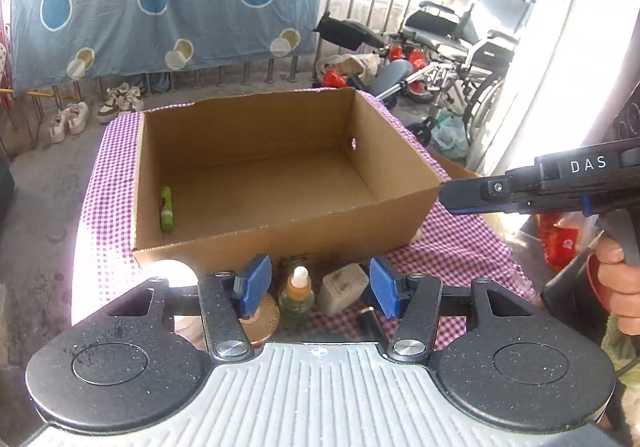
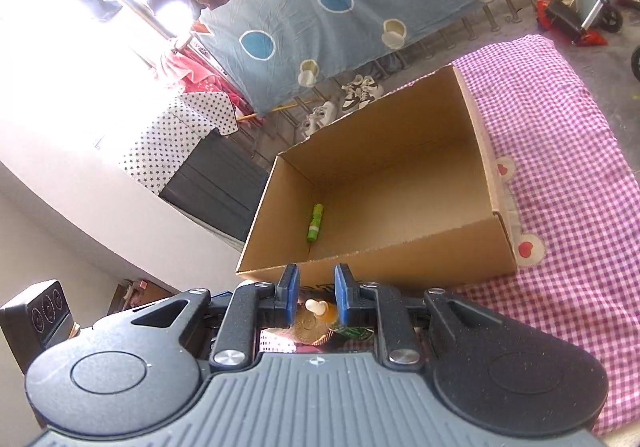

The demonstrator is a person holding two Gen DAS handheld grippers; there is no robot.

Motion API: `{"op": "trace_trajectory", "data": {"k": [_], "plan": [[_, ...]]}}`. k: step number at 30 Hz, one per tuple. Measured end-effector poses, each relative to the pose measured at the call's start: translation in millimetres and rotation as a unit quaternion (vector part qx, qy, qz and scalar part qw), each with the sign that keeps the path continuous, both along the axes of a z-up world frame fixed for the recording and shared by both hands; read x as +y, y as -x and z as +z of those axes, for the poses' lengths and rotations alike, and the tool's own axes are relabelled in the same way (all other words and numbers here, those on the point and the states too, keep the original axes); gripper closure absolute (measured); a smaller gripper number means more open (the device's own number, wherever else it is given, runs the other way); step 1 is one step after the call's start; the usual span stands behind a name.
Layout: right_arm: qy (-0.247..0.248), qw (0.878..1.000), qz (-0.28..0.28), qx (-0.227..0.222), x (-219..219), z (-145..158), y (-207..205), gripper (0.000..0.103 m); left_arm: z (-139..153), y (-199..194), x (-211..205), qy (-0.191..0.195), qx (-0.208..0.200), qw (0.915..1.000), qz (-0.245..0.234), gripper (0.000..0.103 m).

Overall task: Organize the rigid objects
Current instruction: 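Lower the right gripper onto the black lipstick tube and close it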

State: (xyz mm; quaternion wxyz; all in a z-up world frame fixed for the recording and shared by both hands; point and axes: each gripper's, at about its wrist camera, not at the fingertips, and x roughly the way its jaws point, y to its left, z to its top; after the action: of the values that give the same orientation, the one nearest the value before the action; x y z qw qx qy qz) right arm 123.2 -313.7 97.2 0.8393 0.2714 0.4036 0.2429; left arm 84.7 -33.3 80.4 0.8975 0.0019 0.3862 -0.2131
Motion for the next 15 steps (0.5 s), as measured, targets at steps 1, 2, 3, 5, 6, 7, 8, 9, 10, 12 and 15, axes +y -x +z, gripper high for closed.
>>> {"op": "trace_trajectory", "data": {"k": [1,2,3,5,6,7,8,9,10,12,15], "plan": [[0.006,1.000,-0.009,0.004,-1.8,-10.8,11.4,0.082,-6.8,5.2,-5.6,-0.003,0.003,1.0000,-0.008,0.049],[0.009,1.000,-0.017,0.011,-1.7,-22.7,19.9,0.082,-18.4,11.6,-13.6,-0.007,0.011,0.9997,-0.021,0.048],[0.011,0.999,-0.021,0.022,-0.9,-35.0,25.2,0.082,-29.1,14.3,-19.5,-0.007,0.020,0.9994,-0.029,0.049],[0.013,0.999,-0.031,0.041,0.5,-55.7,29.4,0.082,-48.2,20.9,-34.6,-0.017,0.026,0.9985,-0.044,0.050],[0.016,0.998,-0.038,0.053,1.6,-67.2,30.3,0.082,-57.1,22.1,-41.6,-0.029,0.026,0.9981,-0.047,0.050],[0.017,0.997,-0.042,0.061,2.7,-77.1,33.1,0.082,-66.8,22.4,-49.9,-0.047,0.029,0.9973,-0.049,0.051],[0.015,0.997,-0.043,0.067,4.6,-84.1,33.4,0.082,-74.9,22.9,-56.3,-0.058,0.032,0.9965,-0.051,0.052],[0.014,0.997,-0.043,0.070,6.3,-88.0,31.4,0.082,-81.5,22.1,-59.5,-0.063,0.036,0.9959,-0.053,0.053],[0.016,0.996,-0.041,0.074,9.4,-92.5,28.9,0.082,-88.7,20.3,-62.2,-0.067,0.041,0.9955,-0.053,0.055],[0.029,0.996,-0.034,0.076,15.3,-97.3,26.4,0.082,-95.9,16.8,-64.1,-0.062,0.053,0.9953,-0.052,0.057],[0.050,0.996,-0.019,0.075,26.4,-102.8,22.4,0.082,-101.5,16.4,-67.4,-0.058,0.053,0.9958,-0.046,0.064]]}}
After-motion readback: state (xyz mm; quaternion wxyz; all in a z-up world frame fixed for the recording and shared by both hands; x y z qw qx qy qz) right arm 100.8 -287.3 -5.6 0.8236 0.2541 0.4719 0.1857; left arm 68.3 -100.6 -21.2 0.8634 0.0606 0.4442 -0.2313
